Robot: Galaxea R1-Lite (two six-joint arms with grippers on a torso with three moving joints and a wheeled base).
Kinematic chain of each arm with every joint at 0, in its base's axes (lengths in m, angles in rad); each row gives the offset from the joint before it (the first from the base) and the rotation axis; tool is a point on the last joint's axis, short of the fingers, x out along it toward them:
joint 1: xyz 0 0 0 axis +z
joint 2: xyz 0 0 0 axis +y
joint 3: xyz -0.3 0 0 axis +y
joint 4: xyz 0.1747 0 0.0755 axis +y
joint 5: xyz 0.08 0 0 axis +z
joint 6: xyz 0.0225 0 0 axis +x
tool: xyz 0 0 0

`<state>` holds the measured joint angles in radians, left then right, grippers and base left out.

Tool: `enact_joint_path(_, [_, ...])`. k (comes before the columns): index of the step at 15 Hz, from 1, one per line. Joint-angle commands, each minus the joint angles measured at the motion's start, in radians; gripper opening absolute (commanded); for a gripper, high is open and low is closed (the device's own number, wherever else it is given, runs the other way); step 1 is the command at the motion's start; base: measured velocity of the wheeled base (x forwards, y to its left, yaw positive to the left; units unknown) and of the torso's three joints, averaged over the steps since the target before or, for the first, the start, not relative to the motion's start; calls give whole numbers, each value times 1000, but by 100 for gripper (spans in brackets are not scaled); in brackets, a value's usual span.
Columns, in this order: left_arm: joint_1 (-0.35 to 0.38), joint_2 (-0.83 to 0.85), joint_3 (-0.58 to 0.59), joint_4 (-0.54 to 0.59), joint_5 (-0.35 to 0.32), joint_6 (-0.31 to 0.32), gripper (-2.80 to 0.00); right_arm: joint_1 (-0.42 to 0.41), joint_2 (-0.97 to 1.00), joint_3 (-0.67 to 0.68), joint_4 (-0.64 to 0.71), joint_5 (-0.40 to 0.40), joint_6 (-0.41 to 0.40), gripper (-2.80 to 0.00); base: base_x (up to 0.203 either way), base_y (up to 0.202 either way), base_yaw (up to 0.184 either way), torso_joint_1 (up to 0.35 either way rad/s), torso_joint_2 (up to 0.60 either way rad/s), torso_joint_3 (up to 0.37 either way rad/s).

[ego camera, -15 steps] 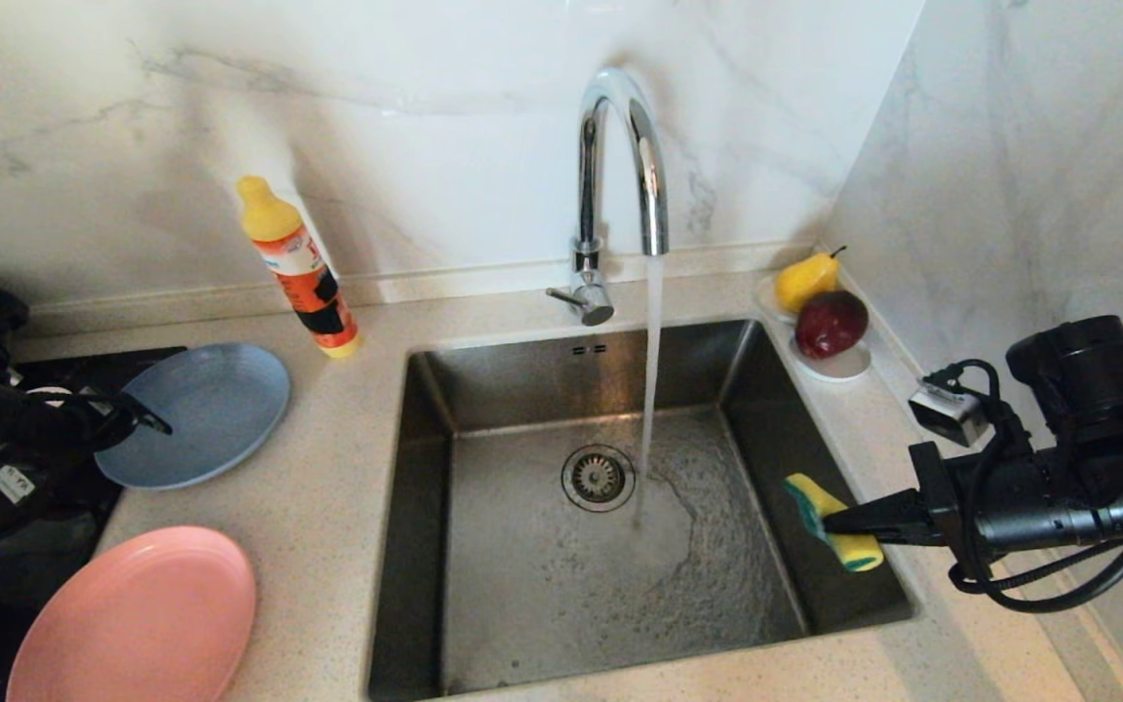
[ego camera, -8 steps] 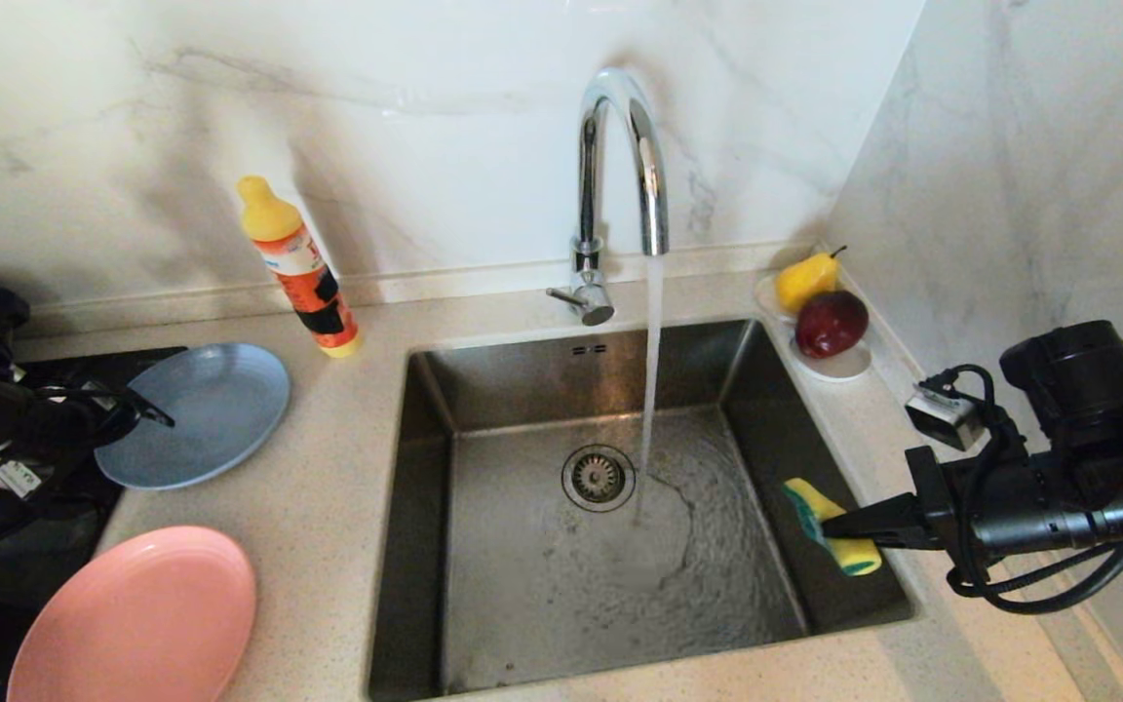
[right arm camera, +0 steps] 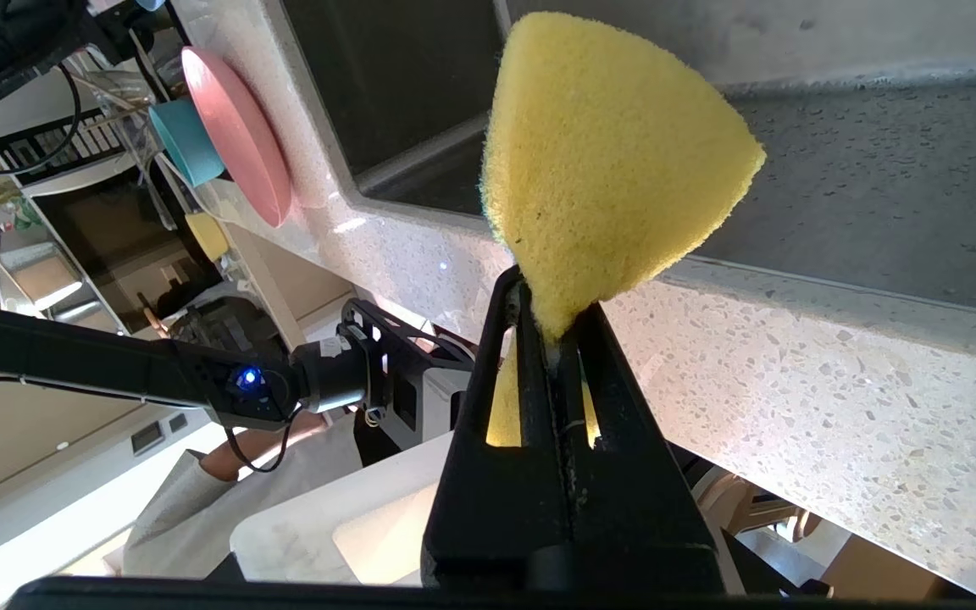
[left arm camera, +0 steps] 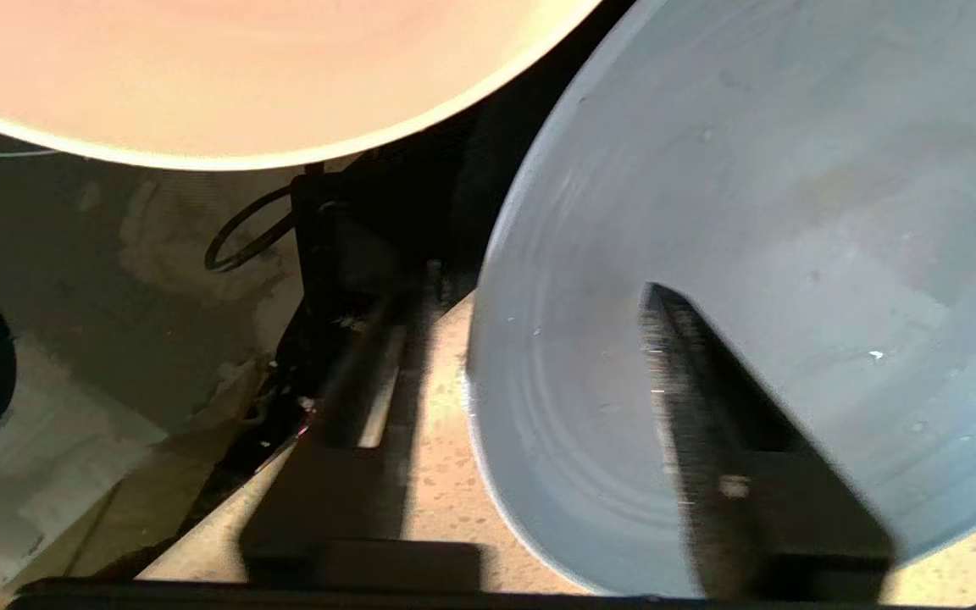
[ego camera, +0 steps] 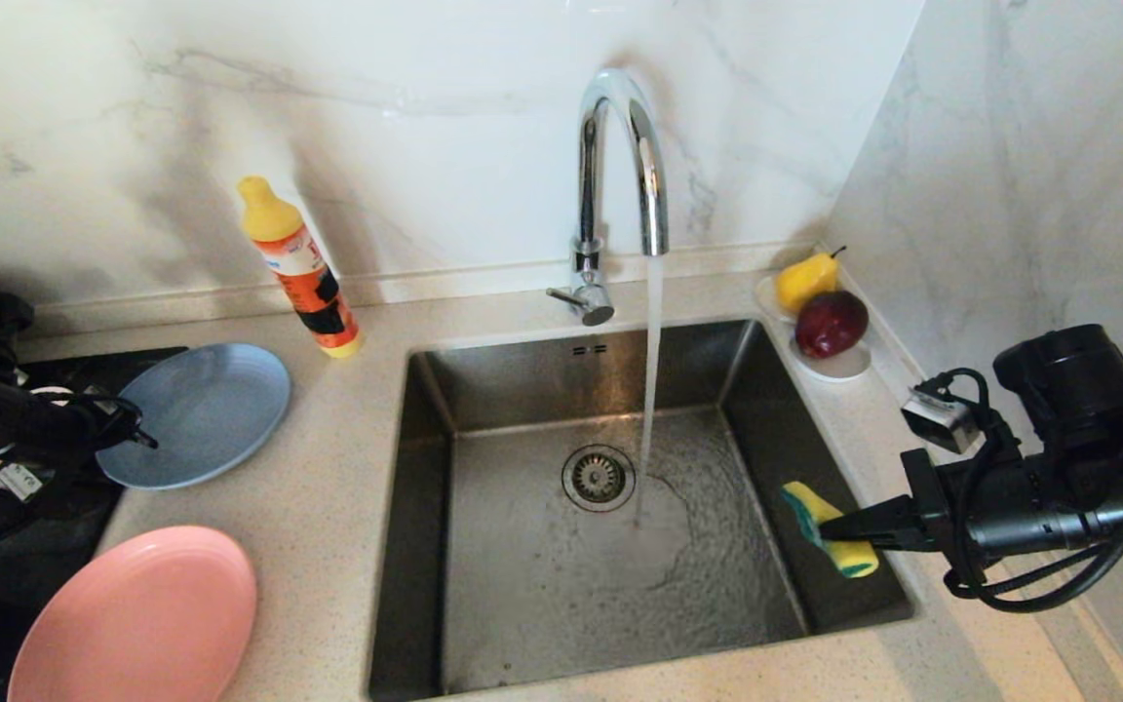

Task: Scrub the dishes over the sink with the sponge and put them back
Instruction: Wash the plate

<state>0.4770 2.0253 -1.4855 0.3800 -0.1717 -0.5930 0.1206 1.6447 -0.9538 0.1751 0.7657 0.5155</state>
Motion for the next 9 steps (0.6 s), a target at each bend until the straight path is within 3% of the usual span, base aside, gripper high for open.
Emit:
enact_joint_path(1, [2, -3, 1, 5, 2, -2, -280, 1, 9, 0, 1, 6, 3, -280, 0, 0, 0, 0, 0, 0])
enact_joint_path(9, [13, -112, -36, 60, 7, 3, -280, 1, 6, -6, 3, 6, 6, -280, 0, 0, 0, 0, 0, 0])
